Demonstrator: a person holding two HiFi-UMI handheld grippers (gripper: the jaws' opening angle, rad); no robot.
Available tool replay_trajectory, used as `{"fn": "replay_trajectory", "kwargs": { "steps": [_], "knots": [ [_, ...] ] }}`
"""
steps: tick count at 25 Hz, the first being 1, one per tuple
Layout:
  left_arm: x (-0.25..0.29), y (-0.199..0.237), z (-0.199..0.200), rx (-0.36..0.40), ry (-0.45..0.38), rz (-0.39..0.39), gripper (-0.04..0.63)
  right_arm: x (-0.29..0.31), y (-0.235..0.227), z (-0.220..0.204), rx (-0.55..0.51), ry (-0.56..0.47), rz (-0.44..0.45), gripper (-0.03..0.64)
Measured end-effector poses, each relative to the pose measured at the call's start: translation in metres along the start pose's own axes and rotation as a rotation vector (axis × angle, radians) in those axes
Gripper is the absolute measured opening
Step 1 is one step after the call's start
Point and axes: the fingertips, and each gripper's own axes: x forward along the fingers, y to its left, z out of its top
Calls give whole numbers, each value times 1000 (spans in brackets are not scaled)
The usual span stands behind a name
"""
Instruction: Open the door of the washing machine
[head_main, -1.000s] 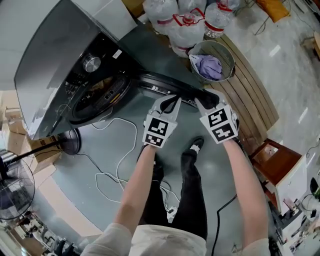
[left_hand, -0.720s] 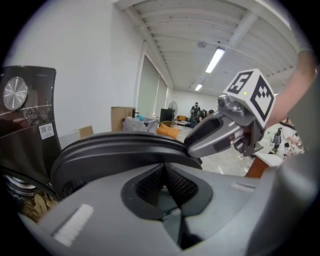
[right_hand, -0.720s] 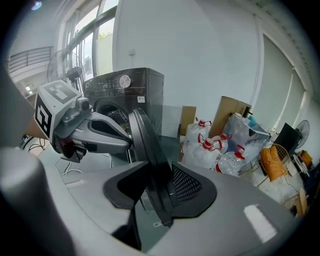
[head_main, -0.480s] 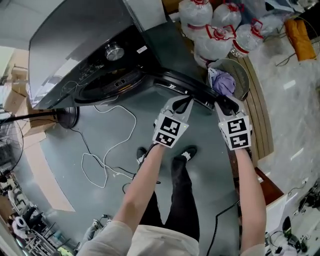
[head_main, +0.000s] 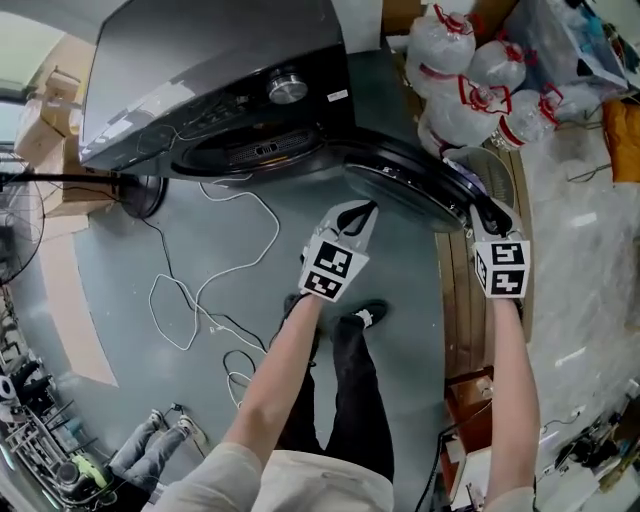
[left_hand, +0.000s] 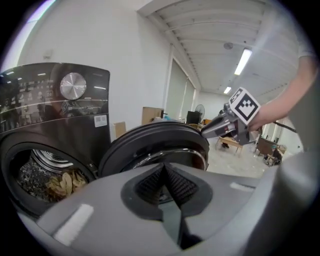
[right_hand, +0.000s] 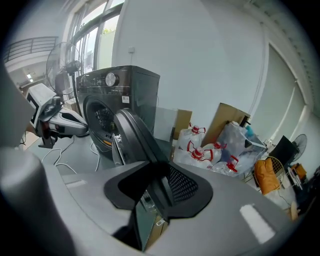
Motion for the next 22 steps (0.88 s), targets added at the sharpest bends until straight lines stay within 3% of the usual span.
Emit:
{"fn": "replay_trajectory", "kwargs": {
  "steps": [13,22],
  "knots": [
    [-61,44,-25,-26,9,107,57,23,-33,14,-9,53,-130,58],
    [-121,76,-50,-80,10,217,57,41,-48,31,-17,88,-165,49]
  ]
}}
